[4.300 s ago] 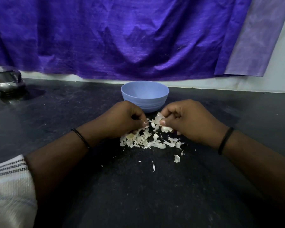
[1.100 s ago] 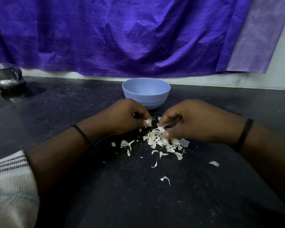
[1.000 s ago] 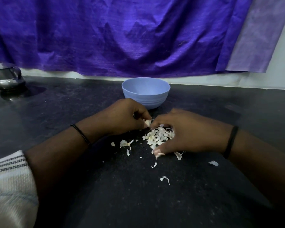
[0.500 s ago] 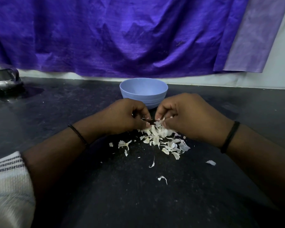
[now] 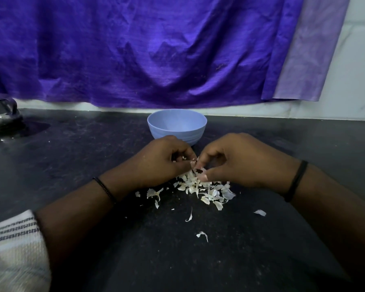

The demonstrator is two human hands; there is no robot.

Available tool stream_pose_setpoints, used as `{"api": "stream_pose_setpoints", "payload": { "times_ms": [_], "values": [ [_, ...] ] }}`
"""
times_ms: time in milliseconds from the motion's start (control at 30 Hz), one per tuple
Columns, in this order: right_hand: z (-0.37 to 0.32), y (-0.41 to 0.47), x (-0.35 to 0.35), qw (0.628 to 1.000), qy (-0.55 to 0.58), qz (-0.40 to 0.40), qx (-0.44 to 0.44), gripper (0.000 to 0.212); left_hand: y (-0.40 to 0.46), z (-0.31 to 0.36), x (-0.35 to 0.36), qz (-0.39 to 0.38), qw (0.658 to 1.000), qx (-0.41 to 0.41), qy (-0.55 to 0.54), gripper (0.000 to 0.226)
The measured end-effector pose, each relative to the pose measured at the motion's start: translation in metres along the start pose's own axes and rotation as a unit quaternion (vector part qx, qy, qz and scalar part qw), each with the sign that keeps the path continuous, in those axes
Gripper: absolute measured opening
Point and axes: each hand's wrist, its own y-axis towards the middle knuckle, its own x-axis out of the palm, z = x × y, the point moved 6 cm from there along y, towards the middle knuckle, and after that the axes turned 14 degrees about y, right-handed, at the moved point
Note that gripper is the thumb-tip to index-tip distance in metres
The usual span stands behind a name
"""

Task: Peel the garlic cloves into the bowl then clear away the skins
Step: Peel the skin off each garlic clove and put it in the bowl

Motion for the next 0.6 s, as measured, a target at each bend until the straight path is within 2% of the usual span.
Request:
{"api": "stream_pose_setpoints", "payload": {
  "times_ms": [67, 167, 233, 300, 367, 433, 600],
  "values": [
    [0.003, -0.012, -0.011, 0.999, -0.015, 0.002, 0.047, 0.028, 0.000, 0.004, 0.002, -0.007, 1.000, 0.010, 0.003, 0.016],
    [0.017, -0.037, -0.026, 0.984, -0.075, -0.040, 0.159, 0.039, -0.003, 0.015, 0.005, -0.026, 0.999, 0.033, -0.018, 0.034],
    [0.030, -0.055, -0.030, 0.967, -0.050, -0.073, 0.238, 0.043, -0.009, 0.031, 0.008, -0.060, 0.995, 0.077, -0.035, 0.053],
    [0.040, -0.066, -0.022, 0.953, 0.006, -0.107, 0.284, 0.043, -0.017, 0.051, 0.016, -0.121, 0.984, 0.129, -0.006, 0.073],
    [0.046, -0.065, -0.009, 0.945, 0.051, -0.127, 0.298, 0.037, -0.023, 0.063, 0.025, -0.166, 0.970, 0.166, 0.058, 0.086],
    [0.047, -0.055, 0.001, 0.947, 0.105, -0.108, 0.285, 0.029, -0.025, 0.064, 0.028, -0.168, 0.965, 0.171, 0.105, 0.090],
    [0.041, -0.025, 0.015, 0.939, 0.248, 0.001, 0.239, 0.011, -0.016, 0.041, 0.021, -0.102, 0.978, 0.124, 0.133, 0.067]
  ]
}}
